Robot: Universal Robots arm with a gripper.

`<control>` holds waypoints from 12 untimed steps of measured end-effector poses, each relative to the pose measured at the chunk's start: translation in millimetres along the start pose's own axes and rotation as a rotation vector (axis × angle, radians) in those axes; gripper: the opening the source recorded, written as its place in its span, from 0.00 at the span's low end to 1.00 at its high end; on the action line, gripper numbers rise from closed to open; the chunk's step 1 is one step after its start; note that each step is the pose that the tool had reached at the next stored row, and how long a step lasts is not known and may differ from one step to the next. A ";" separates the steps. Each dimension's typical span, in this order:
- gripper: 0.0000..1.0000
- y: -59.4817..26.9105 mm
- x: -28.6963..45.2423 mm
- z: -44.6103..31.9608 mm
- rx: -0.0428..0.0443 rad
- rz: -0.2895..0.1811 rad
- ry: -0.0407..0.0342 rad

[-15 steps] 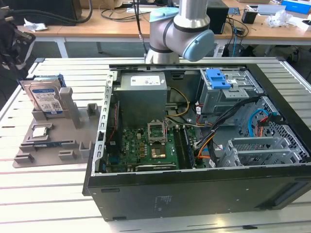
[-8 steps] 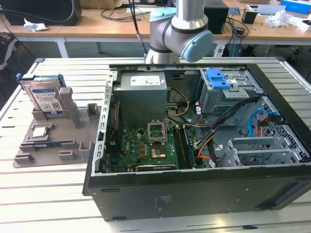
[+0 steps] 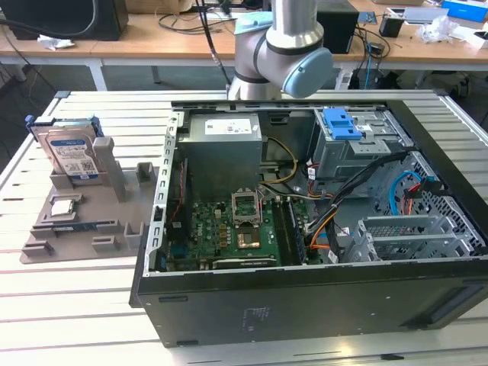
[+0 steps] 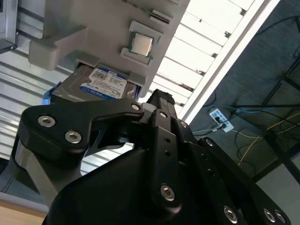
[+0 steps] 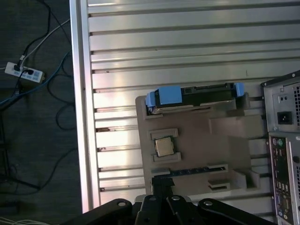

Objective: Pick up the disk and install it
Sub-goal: 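Reach for the disk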

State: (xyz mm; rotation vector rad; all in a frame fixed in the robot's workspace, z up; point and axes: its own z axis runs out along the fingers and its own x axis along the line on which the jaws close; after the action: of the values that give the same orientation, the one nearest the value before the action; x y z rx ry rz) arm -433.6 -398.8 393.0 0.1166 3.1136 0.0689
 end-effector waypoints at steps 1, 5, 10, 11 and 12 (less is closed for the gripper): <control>0.11 -0.4 5.3 -0.1 0.0000 0.000 0.0000; 0.11 0.0 17.0 -0.3 0.0000 0.000 0.0000; 0.11 10.7 13.2 0.8 0.0068 -0.001 -0.0003; 0.11 12.9 12.0 1.2 0.0088 -0.001 -0.0006; 0.11 15.2 10.8 1.6 0.0108 -0.001 -0.0009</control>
State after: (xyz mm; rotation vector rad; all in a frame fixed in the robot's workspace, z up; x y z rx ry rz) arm -443.2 -382.8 391.8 0.1146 3.1135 0.0519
